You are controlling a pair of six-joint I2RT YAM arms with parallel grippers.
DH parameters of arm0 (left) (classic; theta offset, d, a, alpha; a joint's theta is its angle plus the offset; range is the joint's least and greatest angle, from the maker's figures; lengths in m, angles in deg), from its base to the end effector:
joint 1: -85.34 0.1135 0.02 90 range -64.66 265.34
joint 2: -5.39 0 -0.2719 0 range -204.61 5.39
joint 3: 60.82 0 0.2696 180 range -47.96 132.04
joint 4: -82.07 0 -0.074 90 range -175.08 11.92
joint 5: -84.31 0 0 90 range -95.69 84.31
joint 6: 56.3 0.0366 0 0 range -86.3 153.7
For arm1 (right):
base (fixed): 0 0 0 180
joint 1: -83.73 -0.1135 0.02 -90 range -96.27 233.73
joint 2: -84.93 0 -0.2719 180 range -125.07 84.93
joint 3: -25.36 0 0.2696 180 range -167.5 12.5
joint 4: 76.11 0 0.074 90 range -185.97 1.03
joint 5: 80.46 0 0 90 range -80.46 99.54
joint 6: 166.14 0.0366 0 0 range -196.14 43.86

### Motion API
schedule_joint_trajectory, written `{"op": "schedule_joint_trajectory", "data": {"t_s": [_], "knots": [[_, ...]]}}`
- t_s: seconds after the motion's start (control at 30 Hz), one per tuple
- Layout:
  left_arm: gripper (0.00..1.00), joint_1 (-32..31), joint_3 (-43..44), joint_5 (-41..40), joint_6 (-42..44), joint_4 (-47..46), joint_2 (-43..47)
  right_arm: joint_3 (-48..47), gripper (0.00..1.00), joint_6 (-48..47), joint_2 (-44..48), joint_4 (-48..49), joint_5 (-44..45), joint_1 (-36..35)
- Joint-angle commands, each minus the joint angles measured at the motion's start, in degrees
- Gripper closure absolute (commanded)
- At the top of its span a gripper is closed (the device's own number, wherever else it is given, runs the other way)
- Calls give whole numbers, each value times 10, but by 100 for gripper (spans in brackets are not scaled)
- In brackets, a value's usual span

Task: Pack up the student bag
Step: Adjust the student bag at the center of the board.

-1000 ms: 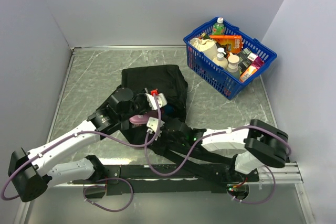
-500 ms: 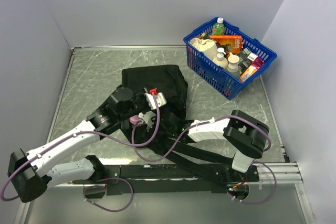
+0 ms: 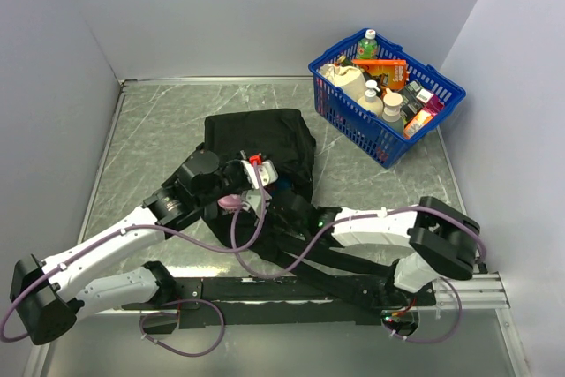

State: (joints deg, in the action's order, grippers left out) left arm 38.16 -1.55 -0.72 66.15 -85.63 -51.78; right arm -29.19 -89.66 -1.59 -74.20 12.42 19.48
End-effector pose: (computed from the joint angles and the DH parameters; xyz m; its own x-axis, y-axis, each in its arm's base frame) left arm 0.1681 -0.1861 0.3323 0.3216 0.4394 -0.8388 0.7301 0.4489 0.5151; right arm 0.1441 0.2945 0.1868 -0.0057 -0.5493 -0.8356 -0.9071 0.3545 -0.2268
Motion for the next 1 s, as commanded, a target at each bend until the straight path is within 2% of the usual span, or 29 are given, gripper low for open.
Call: {"op": "schedule_joint_trajectory", "data": {"t_s": [0.0,0.1,0.27,0.37,0.6,0.7,0.73,0.77,0.83,0.93,0.97], "knots": [[99,0,-3,14,17,-71,28,13,100,22,62,-5,56,-42],[99,1,-18,16,23,-86,33,26,100,39,87,-11,96,-72],[99,0,-42,28,23,-103,42,31,100,109,115,-50,202,-173],[99,1,-55,42,17,-101,47,18,100,150,120,-76,236,-225],[97,0,-91,84,33,-100,61,6,98,239,128,-138,282,-277],[94,1,-98,106,42,-76,67,12,86,268,141,-148,275,-279],[92,0,-100,113,45,-70,69,12,78,276,146,-160,273,-279],[91,0,-103,121,50,-53,71,12,58,280,159,-166,274,-279],[90,1,-106,138,57,-40,78,10,42,287,179,-177,288,-279],[91,1,-114,158,72,-15,84,24,29,292,261,-166,317,-272],[91,2,-115,165,85,-6,86,34,28,290,321,-161,326,-265]]}}
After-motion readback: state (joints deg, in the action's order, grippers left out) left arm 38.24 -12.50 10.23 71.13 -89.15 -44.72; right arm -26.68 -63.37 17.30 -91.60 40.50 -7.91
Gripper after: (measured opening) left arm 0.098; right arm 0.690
